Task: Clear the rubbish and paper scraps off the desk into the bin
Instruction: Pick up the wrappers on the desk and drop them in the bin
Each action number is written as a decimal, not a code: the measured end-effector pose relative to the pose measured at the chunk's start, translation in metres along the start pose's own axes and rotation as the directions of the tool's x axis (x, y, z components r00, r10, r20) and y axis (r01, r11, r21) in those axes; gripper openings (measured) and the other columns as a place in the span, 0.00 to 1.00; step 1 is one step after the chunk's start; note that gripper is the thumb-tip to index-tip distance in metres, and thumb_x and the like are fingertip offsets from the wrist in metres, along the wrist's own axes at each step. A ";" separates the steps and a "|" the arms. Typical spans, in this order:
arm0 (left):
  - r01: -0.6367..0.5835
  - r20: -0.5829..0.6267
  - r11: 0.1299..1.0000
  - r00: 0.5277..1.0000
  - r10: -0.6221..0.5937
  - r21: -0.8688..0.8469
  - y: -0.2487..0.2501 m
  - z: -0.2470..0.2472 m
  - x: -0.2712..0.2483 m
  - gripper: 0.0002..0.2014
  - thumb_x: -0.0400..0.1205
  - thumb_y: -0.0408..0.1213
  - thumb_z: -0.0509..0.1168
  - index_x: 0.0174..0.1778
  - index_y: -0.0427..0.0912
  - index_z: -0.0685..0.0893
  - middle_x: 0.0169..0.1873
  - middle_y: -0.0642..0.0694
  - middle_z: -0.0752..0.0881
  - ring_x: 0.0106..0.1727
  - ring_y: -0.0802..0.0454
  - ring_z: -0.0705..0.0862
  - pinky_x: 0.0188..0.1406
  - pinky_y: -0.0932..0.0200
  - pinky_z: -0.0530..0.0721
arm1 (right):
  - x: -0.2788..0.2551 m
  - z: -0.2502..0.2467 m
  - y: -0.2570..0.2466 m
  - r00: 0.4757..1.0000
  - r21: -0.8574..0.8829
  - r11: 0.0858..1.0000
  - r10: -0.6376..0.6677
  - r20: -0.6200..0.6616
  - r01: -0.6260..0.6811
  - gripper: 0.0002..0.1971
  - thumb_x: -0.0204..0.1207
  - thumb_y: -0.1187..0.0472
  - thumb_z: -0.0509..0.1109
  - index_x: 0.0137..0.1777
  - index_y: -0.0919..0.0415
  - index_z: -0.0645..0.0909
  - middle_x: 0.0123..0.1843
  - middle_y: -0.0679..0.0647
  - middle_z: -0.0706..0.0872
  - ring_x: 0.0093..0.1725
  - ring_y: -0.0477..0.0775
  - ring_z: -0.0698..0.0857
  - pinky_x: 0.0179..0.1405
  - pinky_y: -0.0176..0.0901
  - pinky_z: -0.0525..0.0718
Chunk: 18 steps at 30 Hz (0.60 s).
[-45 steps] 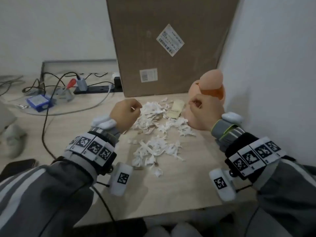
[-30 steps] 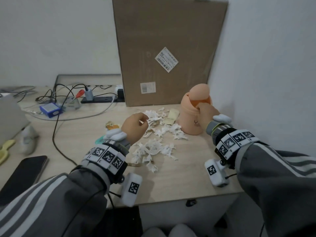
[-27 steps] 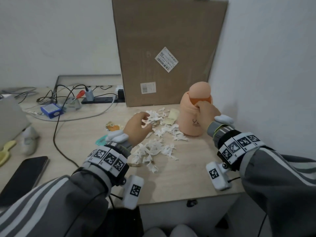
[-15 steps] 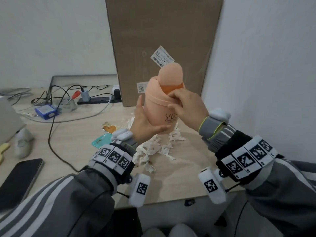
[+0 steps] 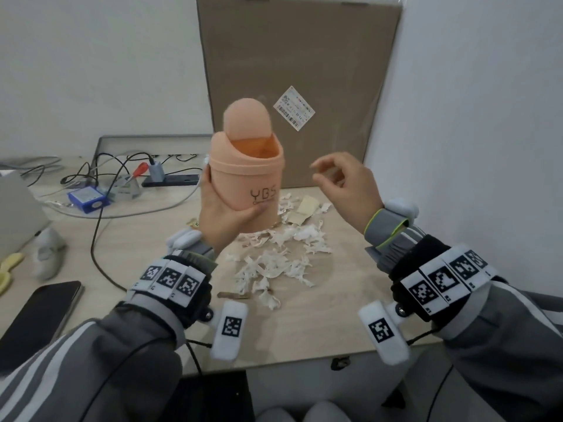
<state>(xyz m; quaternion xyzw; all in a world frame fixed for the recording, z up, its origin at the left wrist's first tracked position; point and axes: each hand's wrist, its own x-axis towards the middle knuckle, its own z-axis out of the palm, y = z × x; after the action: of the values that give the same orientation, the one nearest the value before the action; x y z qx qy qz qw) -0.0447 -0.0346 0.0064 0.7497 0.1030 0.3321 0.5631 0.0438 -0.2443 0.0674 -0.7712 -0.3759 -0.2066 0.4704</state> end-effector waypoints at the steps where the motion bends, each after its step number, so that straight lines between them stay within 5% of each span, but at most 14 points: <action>1: 0.018 -0.020 1.000 1.000 -0.018 -0.012 -0.002 -0.008 0.001 0.69 0.53 0.55 0.86 0.84 0.53 0.48 0.72 0.49 0.73 0.71 0.48 0.78 0.70 0.35 0.81 | -0.002 0.002 0.007 0.998 -0.044 0.998 0.051 0.037 -0.049 0.04 0.73 0.63 0.71 0.47 0.54 0.83 0.48 0.49 0.84 0.35 0.47 0.78 0.39 0.30 0.75; 4: 0.046 -0.078 0.999 0.996 -0.047 -0.010 -0.007 -0.030 0.003 0.70 0.53 0.55 0.87 0.84 0.53 0.48 0.73 0.47 0.73 0.72 0.48 0.77 0.70 0.38 0.81 | -0.005 0.014 0.028 0.938 -0.268 0.948 0.239 0.252 -0.170 0.08 0.74 0.60 0.70 0.53 0.55 0.81 0.50 0.51 0.84 0.41 0.50 0.80 0.47 0.43 0.79; 6: 0.054 -0.102 0.998 0.993 -0.053 0.011 -0.012 -0.038 0.001 0.68 0.52 0.58 0.84 0.84 0.54 0.48 0.74 0.46 0.73 0.72 0.47 0.77 0.69 0.40 0.81 | -0.005 0.028 0.040 0.830 -0.404 0.885 0.396 0.393 -0.231 0.17 0.76 0.61 0.69 0.65 0.55 0.76 0.52 0.54 0.85 0.48 0.56 0.83 0.50 0.48 0.82; 8: 0.064 -0.107 0.998 0.992 -0.061 0.026 -0.016 -0.041 -0.001 0.68 0.52 0.58 0.83 0.84 0.55 0.48 0.74 0.46 0.73 0.72 0.47 0.77 0.69 0.40 0.81 | -0.002 0.044 0.055 0.711 -0.554 0.809 0.508 0.487 -0.198 0.28 0.77 0.63 0.67 0.76 0.52 0.65 0.54 0.58 0.86 0.52 0.61 0.85 0.51 0.51 0.84; 11: 0.076 -0.093 0.997 0.993 -0.074 0.022 -0.024 -0.039 -0.002 0.69 0.52 0.58 0.83 0.85 0.55 0.47 0.74 0.45 0.73 0.72 0.46 0.77 0.67 0.40 0.82 | 0.003 0.061 0.070 0.610 -0.708 0.705 0.582 0.538 -0.048 0.34 0.79 0.63 0.64 0.82 0.53 0.54 0.65 0.61 0.82 0.56 0.62 0.85 0.54 0.51 0.85; 14: 0.086 -0.085 0.996 0.993 -0.085 0.011 -0.030 -0.034 0.000 0.70 0.53 0.57 0.83 0.85 0.56 0.45 0.74 0.46 0.73 0.71 0.47 0.78 0.59 0.51 0.84 | 0.006 0.069 0.082 0.556 -0.735 0.678 0.618 0.555 -0.020 0.27 0.80 0.62 0.64 0.79 0.57 0.65 0.71 0.59 0.79 0.61 0.60 0.84 0.58 0.49 0.84; 16: 0.090 -0.081 0.996 0.993 -0.090 -0.002 -0.032 -0.029 0.002 0.69 0.54 0.55 0.84 0.85 0.56 0.45 0.73 0.46 0.74 0.70 0.48 0.78 0.54 0.58 0.83 | 0.006 0.075 0.094 0.566 -0.738 0.674 0.620 0.543 -0.030 0.18 0.78 0.61 0.66 0.67 0.60 0.80 0.65 0.58 0.84 0.60 0.59 0.85 0.60 0.49 0.85; 18: 0.094 -0.072 0.995 0.993 -0.095 -0.016 -0.034 -0.024 0.005 0.69 0.54 0.57 0.84 0.85 0.56 0.45 0.73 0.46 0.74 0.70 0.48 0.79 0.56 0.53 0.85 | 0.006 0.077 0.104 0.605 -0.728 0.679 0.621 0.498 -0.097 0.12 0.76 0.60 0.67 0.56 0.58 0.87 0.57 0.57 0.89 0.54 0.58 0.88 0.57 0.48 0.86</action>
<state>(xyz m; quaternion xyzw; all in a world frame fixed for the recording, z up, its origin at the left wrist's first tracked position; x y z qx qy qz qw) -0.0479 -0.0018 -0.0195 0.7278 0.1567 0.3326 0.5789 0.1252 -0.2025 -0.0242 -0.9602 -0.2580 0.1030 0.0290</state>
